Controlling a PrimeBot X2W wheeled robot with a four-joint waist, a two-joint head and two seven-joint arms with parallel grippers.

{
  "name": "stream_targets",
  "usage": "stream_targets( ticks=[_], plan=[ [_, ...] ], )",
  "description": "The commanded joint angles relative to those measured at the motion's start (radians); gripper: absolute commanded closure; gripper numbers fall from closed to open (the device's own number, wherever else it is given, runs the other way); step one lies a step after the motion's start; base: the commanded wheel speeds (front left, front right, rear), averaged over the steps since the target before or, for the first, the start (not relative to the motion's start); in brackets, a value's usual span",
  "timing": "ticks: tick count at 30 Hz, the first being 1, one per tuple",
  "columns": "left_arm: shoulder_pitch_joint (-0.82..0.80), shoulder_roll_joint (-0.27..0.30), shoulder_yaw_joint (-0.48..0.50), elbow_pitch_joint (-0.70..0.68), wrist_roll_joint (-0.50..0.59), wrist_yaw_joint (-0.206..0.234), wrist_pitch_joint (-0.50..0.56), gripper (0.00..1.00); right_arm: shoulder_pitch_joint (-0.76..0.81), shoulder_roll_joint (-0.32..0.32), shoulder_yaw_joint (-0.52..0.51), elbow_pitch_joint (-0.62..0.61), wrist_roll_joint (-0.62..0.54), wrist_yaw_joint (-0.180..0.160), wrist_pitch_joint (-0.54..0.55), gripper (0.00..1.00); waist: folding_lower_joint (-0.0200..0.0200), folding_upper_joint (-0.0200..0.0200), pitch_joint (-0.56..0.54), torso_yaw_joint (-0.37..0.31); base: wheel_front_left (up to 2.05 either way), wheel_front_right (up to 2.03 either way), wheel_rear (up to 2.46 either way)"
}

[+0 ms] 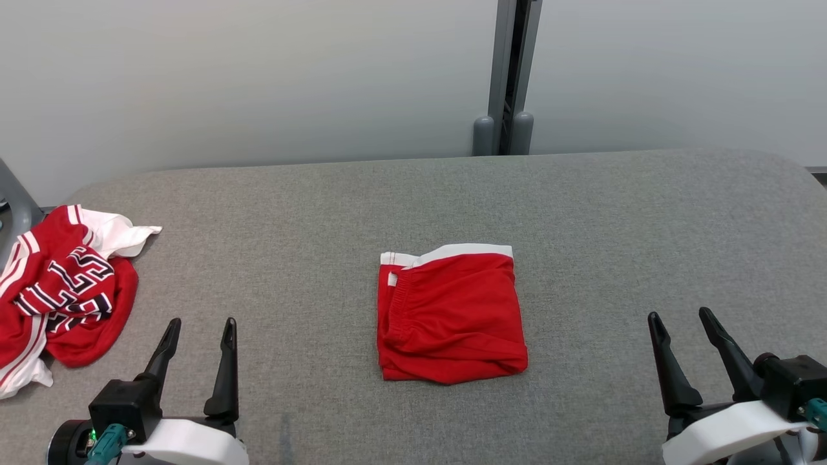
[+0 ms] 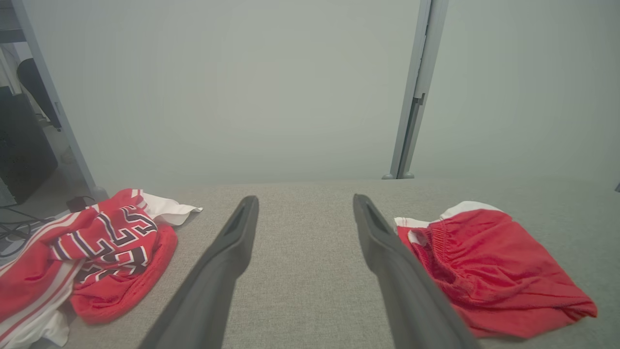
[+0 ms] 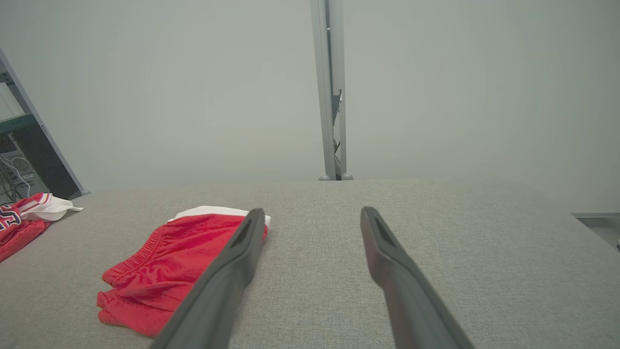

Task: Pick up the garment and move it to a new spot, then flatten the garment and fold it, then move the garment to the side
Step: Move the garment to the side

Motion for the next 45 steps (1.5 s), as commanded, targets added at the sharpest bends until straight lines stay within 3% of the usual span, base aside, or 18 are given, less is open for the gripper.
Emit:
stream_targets(
  ticks=[1, 17, 23, 29, 41, 42, 44, 45],
  plan=[
    [0.008, 0.007, 0.001, -0.004, 0.000, 0.007, 0.003, 0.00, 0.005, -0.002, -0.003, 0.000, -0.001, 0.000, 0.003, 0.00, 0.0000, -0.0001, 0.001, 0.000, 0.00, 0.00, 0.00],
    [0.001, 0.010, -0.008, -0.027, 0.001, 0.021, 0.008, 0.00, -0.008, 0.000, -0.005, 0.002, -0.001, 0.000, 0.009, 0.00, 0.0000, -0.0001, 0.012, 0.008, 0.00, 0.00, 0.00],
    [-0.041, 0.012, -0.013, -0.035, 0.003, 0.008, 0.001, 0.00, -0.069, -0.014, 0.002, 0.035, 0.004, 0.000, 0.015, 0.00, 0.0000, -0.0001, 0.064, 0.035, 0.00, 0.00, 0.00],
    [-0.102, -0.006, -0.030, -0.002, 0.000, -0.017, -0.027, 0.00, -0.183, -0.028, 0.066, 0.175, 0.026, 0.000, 0.005, 0.00, 0.0000, -0.0001, 0.140, 0.083, 0.00, 0.00, 0.00],
    [-0.211, -0.045, -0.056, 0.101, -0.006, -0.070, -0.082, 0.00, -0.424, 0.001, 0.207, 0.578, 0.128, 0.000, -0.026, 0.00, 0.0000, -0.0001, 0.234, 0.143, 0.00, 0.00, 0.00],
    [-0.216, -0.047, -0.057, 0.108, -0.007, -0.072, -0.084, 0.00, -0.434, 0.004, 0.223, 0.605, 0.142, 0.000, -0.016, 0.15, 0.0000, -0.0001, 0.237, 0.144, 0.00, 0.00, 0.00],
    [-0.230, -0.051, -0.055, 0.125, -0.008, -0.080, -0.091, 0.00, -0.460, 0.006, 0.261, 0.676, 0.184, 0.000, 0.024, 0.96, 0.0000, -0.0001, 0.244, 0.142, 0.00, 0.00, 0.00],
    [-0.233, -0.051, -0.053, 0.129, -0.007, -0.079, -0.094, 0.00, -0.464, 0.007, 0.273, 0.689, 0.193, 0.000, 0.030, 1.00, 0.0000, -0.0001, 0.245, 0.140, 0.00, 0.00, 0.00]
  ],
)
